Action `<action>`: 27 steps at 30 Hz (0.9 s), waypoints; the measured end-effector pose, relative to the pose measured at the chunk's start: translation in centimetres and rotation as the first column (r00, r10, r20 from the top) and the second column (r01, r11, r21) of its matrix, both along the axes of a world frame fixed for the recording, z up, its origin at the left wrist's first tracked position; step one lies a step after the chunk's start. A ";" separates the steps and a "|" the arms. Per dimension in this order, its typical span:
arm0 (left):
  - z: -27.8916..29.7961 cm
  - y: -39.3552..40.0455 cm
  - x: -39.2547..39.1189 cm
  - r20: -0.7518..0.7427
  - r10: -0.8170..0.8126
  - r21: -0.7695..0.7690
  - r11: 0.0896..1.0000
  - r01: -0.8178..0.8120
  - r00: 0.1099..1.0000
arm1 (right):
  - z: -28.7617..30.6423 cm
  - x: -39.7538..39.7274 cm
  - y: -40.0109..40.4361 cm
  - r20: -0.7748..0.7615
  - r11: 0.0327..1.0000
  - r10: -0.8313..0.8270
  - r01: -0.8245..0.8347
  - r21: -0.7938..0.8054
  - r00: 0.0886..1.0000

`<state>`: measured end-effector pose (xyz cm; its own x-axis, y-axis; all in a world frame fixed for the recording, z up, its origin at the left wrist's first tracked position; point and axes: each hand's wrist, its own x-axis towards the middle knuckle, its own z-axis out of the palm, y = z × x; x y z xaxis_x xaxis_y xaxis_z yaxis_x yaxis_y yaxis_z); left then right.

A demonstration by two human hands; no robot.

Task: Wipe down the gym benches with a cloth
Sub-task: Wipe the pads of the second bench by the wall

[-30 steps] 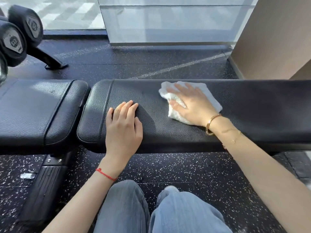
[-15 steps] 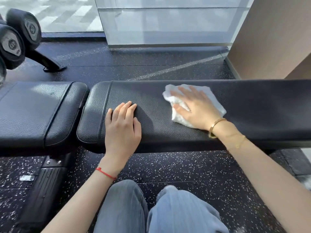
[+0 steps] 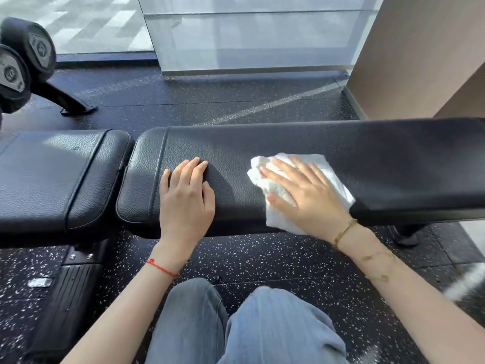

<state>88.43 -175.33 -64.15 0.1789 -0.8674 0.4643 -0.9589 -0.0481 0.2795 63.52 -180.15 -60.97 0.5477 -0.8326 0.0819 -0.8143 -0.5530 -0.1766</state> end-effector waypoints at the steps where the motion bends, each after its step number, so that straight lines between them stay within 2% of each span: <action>1: 0.0 0.0 0.0 0.001 0.001 -0.003 1.000 -0.001 1.000 | 0.2 -0.4 -1.4 0.010 0.999 -0.042 0.042 0.013 0.999; 5: 0.0 0.0 0.0 0.012 0.002 0.004 1.000 -0.002 1.000 | 0.5 1.8 -6.1 -0.030 0.987 -0.157 0.157 0.023 0.987; 7: 0.1 0.0 0.2 0.001 -0.011 0.015 1.000 0.011 1.000 | 0.4 3.5 -4.9 -0.003 0.995 -0.101 0.101 0.024 0.995; 9: 0.4 -0.1 0.4 -0.024 -0.038 0.025 0.999 0.039 0.999 | -0.5 3.9 -1.5 0.044 0.994 -0.005 0.010 -0.109 0.999; 12: 1.0 0.1 1.2 -0.044 -0.095 0.058 0.994 0.097 0.995 | -3.0 3.1 2.7 0.053 0.894 0.118 -0.082 -0.440 0.992; 14: 1.4 0.1 2.2 -0.041 -0.161 0.078 0.983 0.164 0.986 | -5.2 2.4 3.6 0.033 0.807 0.123 -0.080 -0.585 0.992; 17: 2.0 -0.1 3.8 -0.052 -0.259 0.070 0.962 0.262 0.964 | -7.5 4.4 3.9 0.038 0.684 0.086 -0.031 -0.729 0.996; 20: 1.6 -0.1 4.8 -0.047 -0.258 0.021 0.966 0.259 0.965 | -8.3 8.8 4.4 0.010 0.589 0.156 -0.086 -0.803 0.988; 22: 0.9 0.2 5.4 -0.052 -0.215 -0.017 0.977 0.215 0.975 | -8.1 9.7 4.4 -0.009 0.593 0.164 -0.106 -0.798 0.986; 25: 0.3 0.6 5.6 -0.039 -0.193 -0.054 0.980 0.191 0.980 | -7.9 6.3 3.8 -0.028 0.619 0.114 -0.093 -0.780 0.993; 27: 0.3 0.6 5.3 -0.048 -0.192 -0.064 0.980 0.189 0.980 | -7.5 3.2 3.4 -0.004 0.682 0.035 -0.027 -0.731 0.999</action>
<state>93.73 -174.76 -63.80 0.0391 -0.8596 0.5095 -0.9325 0.1518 0.3277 66.70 -176.71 -68.45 0.5680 -0.4888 0.6621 -0.7948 -0.5347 0.2870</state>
